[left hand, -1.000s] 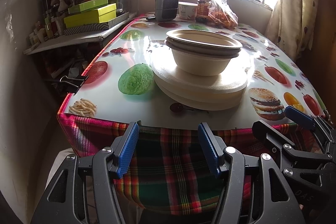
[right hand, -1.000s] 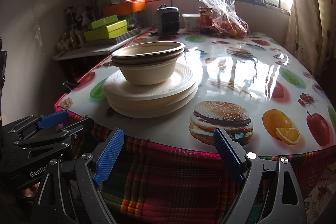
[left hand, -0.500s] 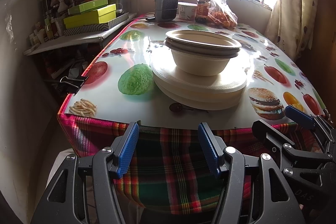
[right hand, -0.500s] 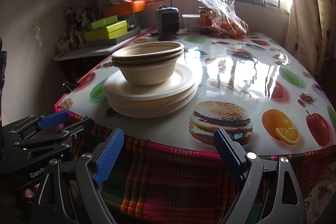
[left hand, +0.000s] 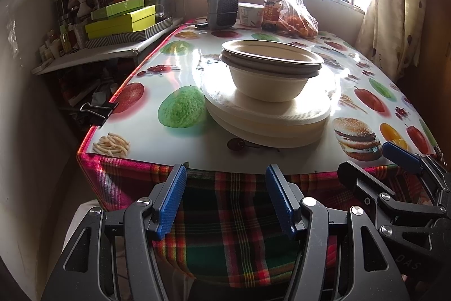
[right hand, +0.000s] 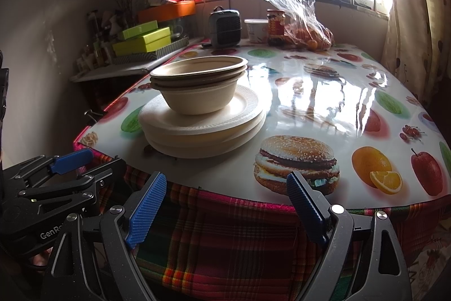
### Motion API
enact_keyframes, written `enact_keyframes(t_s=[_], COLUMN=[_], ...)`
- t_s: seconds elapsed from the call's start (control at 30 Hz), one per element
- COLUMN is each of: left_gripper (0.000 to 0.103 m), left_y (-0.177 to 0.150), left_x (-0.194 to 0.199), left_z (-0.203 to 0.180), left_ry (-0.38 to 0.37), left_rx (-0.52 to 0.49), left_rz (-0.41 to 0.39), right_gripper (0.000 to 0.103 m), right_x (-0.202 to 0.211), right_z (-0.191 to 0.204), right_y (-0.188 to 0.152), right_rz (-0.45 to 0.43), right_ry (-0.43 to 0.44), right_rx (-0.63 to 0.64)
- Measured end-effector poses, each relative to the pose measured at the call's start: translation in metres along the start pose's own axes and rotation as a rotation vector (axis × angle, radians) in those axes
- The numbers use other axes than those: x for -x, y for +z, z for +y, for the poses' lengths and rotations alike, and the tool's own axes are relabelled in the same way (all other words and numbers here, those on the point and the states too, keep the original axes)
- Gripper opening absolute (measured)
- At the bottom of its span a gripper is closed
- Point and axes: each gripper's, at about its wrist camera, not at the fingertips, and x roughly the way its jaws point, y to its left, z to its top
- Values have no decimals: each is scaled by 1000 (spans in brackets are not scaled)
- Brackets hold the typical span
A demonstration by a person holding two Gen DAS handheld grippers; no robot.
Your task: Organize plates and bowls
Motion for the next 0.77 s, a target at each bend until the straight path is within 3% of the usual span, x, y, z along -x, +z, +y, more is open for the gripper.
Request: enact_keyframes(t_s=[0.77], left_gripper=[60], left_y=[1], left_x=[-4], left_z=[1], left_ry=[0], left_rx=[-10], left_rz=[10], right_gripper=[88], right_x=[0], right_z=[-1], right_y=[0], right_rz=[-2], right_ry=[1], right_rx=[0])
